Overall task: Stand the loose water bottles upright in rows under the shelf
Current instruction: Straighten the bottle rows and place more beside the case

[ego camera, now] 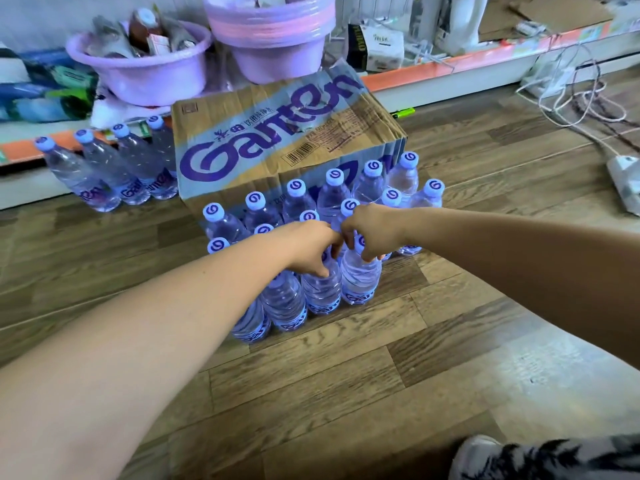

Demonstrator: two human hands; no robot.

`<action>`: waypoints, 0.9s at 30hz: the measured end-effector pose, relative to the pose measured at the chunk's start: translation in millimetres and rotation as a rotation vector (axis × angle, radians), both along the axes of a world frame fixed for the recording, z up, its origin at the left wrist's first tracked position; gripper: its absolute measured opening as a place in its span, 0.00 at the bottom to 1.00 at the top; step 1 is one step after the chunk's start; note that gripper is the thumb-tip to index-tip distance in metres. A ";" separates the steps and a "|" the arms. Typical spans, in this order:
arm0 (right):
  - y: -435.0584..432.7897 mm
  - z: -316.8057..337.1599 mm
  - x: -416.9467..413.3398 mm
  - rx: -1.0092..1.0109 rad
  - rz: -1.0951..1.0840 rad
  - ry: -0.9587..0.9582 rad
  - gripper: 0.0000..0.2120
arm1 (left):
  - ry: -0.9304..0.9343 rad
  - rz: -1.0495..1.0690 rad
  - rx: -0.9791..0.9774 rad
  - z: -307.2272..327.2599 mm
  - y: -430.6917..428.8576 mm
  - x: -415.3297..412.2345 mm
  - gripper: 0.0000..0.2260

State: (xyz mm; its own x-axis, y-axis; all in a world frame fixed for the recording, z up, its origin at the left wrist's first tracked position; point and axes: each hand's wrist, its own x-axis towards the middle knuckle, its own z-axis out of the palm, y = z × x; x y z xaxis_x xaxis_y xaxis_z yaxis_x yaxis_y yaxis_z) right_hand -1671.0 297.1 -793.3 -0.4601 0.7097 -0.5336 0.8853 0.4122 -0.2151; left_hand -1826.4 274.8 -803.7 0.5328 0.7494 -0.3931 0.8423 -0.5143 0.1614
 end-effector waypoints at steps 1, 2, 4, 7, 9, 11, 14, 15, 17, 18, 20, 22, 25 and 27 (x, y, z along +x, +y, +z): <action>-0.9 1.7 -0.7 -0.017 0.002 -0.013 0.14 | 0.000 0.003 -0.002 -0.2 1.0 -1.8 0.17; -1.8 3.3 -1.7 -0.028 0.017 -0.048 0.17 | -0.007 0.011 -0.004 -0.7 2.1 -3.9 0.19; -2.9 7.4 -5.8 -0.026 0.062 -0.163 0.23 | -0.047 0.055 -0.024 -0.1 1.9 -8.5 0.21; 1.4 21.6 -17.7 0.011 0.021 -0.182 0.25 | -0.157 0.143 -0.045 6.0 1.1 -22.4 0.19; 11.1 33.6 -26.8 0.122 -0.046 -0.115 0.20 | -0.230 0.206 0.016 14.2 3.9 -40.2 0.17; 24.4 43.0 -37.7 0.260 -0.113 0.002 0.15 | -0.300 0.279 0.128 24.6 9.8 -66.3 0.15; 43.0 52.4 -69.8 0.332 -0.167 0.148 0.14 | -0.327 0.391 0.254 39.1 20.1 -123.6 0.17; 48.6 54.5 -85.3 0.338 -0.158 0.169 0.17 | -0.310 0.430 0.270 42.4 22.6 -146.6 0.18; 58.3 56.9 -121.6 0.340 -0.126 0.202 0.22 | -0.267 0.512 0.278 45.3 27.2 -195.6 0.21; 62.4 56.7 -140.5 0.335 -0.109 0.209 0.24 | -0.242 0.559 0.276 44.6 29.4 -221.2 0.22; 71.8 53.4 -178.1 0.320 -0.076 0.198 0.27 | -0.200 0.646 0.269 43.2 32.4 -269.2 0.24; 82.3 49.3 -213.4 0.297 -0.053 0.171 0.30 | -0.160 0.687 0.259 42.8 37.6 -310.8 0.25; 97.7 47.2 -258.4 0.282 -0.088 0.154 0.30 | -0.135 0.705 0.248 48.6 49.7 -356.1 0.26; 105.4 47.8 -281.6 0.284 -0.133 0.155 0.30 | -0.170 0.696 0.236 51.7 59.0 -378.1 0.27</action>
